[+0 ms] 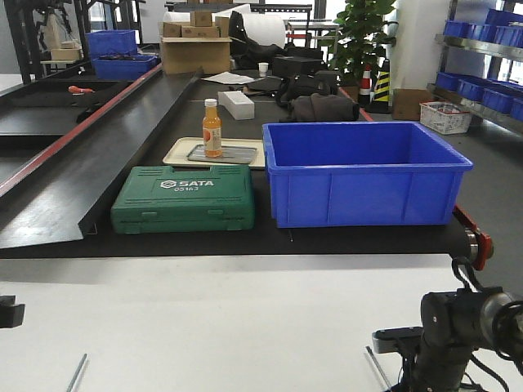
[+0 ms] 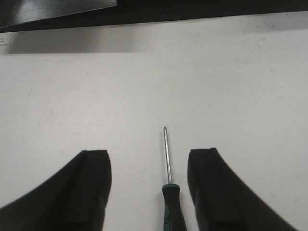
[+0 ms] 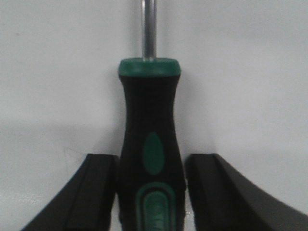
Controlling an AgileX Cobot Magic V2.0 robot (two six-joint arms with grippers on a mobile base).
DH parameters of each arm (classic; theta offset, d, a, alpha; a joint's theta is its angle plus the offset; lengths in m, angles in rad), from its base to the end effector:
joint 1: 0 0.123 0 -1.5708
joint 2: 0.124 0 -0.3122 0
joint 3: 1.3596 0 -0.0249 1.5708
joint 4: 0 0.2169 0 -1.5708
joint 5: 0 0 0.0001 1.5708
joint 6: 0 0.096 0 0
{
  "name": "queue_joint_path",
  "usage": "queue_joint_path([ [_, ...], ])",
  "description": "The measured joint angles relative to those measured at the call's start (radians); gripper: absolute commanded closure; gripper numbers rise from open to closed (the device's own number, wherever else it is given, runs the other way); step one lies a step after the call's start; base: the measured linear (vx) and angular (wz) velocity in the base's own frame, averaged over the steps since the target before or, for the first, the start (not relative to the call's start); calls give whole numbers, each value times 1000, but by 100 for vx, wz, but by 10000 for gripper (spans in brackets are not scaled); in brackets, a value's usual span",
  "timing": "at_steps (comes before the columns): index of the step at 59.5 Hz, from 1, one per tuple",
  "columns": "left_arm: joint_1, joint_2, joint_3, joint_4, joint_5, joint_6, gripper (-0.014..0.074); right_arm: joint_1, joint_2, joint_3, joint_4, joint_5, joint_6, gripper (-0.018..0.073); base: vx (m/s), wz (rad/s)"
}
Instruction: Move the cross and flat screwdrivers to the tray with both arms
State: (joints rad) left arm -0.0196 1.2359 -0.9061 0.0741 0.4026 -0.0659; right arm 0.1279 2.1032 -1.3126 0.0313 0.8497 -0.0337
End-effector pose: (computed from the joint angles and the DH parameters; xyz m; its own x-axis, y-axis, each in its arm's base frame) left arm 0.2279 -0.0017 0.3426 -0.6005 0.0141 -0.7995 -0.0022 0.9998 0.0192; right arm 0.3703 0.0499 0.1531 -0.9899 -0.1404 -0.0182 -0.1408 0.9898 0.0233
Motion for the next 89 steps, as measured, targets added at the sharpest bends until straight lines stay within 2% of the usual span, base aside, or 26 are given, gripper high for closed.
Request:
queue_joint_path([
  [5,0,0,0,0,2,0,108,0,0,0,0,0,2,531,0,0],
  [7,0,0,0,0,2,0,108,0,0,0,0,0,2,574,0,0],
  [14,0,0,0,0,8,-16,108,0,0,0,0,0,2,572,0,0],
  [25,0,7,0,-5,81,-117,108,0,0,0,1,0,2,570,0,0],
  [34,0,62,-7,-6,143,-131,108,0,0,-1,11,0,-3,570,0,0],
  [46,0,203,-65,-37,248,-101,110,0,0,-2,42,0,-24,570,0,0],
  [55,0,322,-96,-124,291,-25,115,0,0,-3,46,1,-28,570,0,0],
  [66,0,452,-97,-216,289,58,115,0,0,-3,46,3,-36,570,0,0],
  [78,0,553,-102,-227,229,72,115,0,0,-3,46,4,-42,570,0,0],
  [89,0,625,-159,-226,252,72,115,0,0,-3,46,5,-43,570,0,0],
])
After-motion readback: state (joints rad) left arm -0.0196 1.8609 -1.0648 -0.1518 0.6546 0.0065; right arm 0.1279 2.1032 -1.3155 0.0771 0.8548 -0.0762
